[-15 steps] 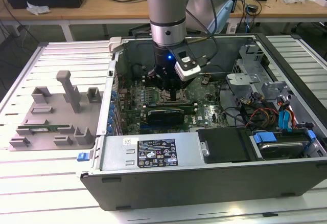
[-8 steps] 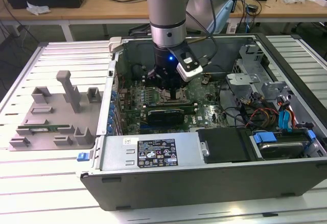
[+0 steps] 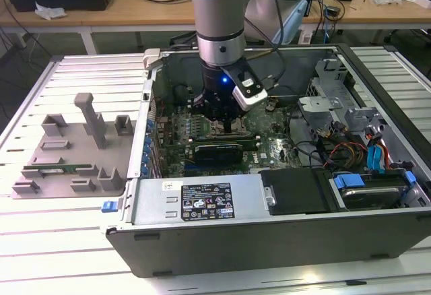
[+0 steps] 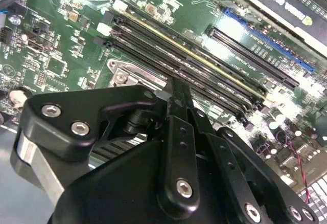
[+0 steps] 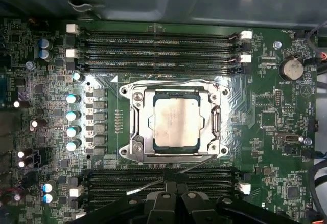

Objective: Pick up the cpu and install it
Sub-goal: 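Install the second cpu locking lever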

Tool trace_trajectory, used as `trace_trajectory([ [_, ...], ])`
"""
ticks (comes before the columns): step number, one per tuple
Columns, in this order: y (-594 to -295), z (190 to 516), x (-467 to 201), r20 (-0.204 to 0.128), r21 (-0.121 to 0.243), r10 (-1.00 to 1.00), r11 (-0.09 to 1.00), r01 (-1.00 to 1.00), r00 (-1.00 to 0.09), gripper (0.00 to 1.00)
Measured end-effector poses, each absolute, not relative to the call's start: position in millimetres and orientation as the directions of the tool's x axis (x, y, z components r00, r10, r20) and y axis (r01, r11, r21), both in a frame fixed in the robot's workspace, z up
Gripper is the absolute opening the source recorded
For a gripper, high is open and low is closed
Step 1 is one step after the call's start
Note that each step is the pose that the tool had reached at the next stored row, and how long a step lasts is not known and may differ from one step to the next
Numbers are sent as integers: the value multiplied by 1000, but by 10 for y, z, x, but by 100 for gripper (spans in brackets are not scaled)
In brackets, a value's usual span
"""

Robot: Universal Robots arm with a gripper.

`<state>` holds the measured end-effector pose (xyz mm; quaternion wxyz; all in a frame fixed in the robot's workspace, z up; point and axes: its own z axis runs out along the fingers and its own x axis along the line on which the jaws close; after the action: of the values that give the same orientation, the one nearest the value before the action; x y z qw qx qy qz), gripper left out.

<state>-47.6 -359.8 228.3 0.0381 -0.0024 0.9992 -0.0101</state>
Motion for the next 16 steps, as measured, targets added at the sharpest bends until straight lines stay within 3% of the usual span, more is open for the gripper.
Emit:
trace_trajectory([
  [2, -3599, 2283, -476, -49, -20, -5, 1000, -4, -999, 11],
  [16, -3599, 2217, -594, -49, -14, -80, 997, -79, -996, 11],
])
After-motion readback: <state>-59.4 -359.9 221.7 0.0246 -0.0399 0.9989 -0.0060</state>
